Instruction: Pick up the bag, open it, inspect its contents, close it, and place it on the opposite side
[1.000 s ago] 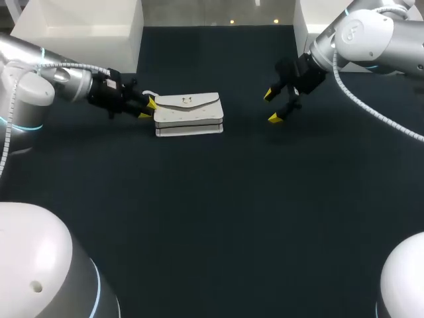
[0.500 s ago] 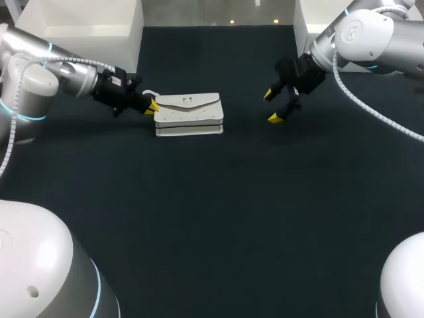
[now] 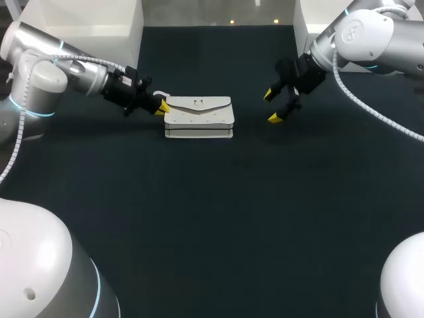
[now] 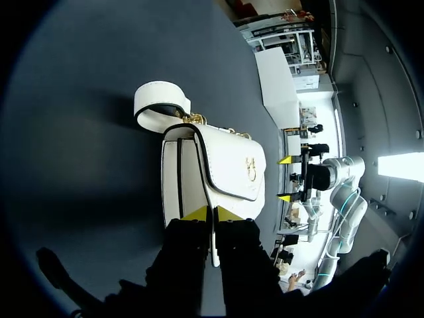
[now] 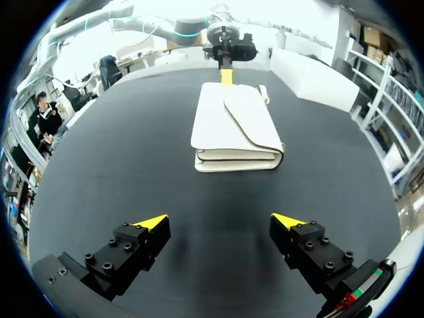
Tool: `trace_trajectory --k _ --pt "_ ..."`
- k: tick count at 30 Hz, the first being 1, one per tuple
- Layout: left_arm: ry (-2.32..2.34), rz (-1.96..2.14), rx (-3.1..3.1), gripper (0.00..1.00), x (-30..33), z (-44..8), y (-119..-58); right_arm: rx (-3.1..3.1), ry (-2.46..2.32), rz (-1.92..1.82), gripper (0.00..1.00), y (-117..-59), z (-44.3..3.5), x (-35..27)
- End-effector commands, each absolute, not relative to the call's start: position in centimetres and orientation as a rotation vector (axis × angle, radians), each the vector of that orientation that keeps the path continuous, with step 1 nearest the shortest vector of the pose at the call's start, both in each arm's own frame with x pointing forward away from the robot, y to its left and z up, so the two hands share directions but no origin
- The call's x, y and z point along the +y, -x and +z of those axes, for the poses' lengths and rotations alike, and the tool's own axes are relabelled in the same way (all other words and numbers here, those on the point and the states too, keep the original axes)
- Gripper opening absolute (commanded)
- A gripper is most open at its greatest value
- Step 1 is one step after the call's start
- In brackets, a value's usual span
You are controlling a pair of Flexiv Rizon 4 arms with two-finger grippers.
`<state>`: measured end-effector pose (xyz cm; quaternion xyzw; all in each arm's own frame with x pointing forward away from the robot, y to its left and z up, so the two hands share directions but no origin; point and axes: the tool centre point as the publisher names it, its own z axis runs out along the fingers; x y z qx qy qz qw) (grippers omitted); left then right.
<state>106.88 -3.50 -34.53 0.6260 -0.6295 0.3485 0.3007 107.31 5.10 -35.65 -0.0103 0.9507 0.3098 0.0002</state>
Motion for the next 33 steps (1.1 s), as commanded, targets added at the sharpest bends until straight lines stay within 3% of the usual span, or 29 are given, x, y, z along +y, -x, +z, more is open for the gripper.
trace_trajectory --k 1,24,27,28,29,33 --pt "-1.633 0.894 -1.681 0.0 -4.6 -34.9 -108.2 2.989 0.035 0.976 1.0 -107.5 -35.7 5.1" --pt "-1.602 0.892 -1.685 0.0 -7.6 -35.6 -108.3 2.989 0.035 0.976 1.0 -107.5 -35.7 5.1" --pt "-1.605 0.9 -1.686 0.58 -7.2 -35.2 -107.9 2.989 0.035 0.976 1.0 -107.5 -35.7 5.1" --pt "-1.604 0.912 -1.684 0.85 -6.9 -34.9 -107.8 2.989 0.035 0.976 1.0 -107.5 -35.7 5.1" --pt "-1.605 0.927 -1.683 1.0 -6.6 -34.6 -107.6 2.989 0.035 0.976 1.0 -107.5 -35.7 5.1" --pt "-1.612 0.957 -1.698 1.0 -5.2 -33.3 -107.0 2.989 0.035 0.976 1.0 -107.5 -35.7 5.1"
